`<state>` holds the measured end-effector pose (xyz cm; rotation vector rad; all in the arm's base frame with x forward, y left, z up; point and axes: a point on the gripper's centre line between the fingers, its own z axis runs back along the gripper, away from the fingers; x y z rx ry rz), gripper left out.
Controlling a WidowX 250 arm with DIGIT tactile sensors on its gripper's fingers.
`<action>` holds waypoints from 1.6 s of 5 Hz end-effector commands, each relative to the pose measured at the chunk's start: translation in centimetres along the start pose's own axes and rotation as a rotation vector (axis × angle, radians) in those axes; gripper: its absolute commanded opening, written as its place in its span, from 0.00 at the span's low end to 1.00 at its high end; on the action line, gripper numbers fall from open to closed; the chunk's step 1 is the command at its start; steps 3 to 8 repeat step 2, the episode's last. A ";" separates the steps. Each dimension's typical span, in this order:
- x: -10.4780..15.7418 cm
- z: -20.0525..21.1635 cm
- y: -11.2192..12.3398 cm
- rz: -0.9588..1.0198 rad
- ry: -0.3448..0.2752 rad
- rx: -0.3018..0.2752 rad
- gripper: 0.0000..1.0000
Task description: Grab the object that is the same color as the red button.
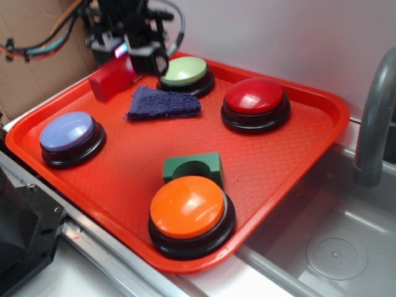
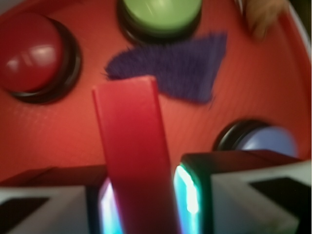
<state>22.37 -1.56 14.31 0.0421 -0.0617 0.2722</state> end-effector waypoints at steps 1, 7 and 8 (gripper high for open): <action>2.0 3.8 1.2 -0.031 -0.136 -0.064 0.00; 2.8 2.9 2.7 0.098 -0.113 -0.113 0.00; 2.8 2.9 2.7 0.098 -0.113 -0.113 0.00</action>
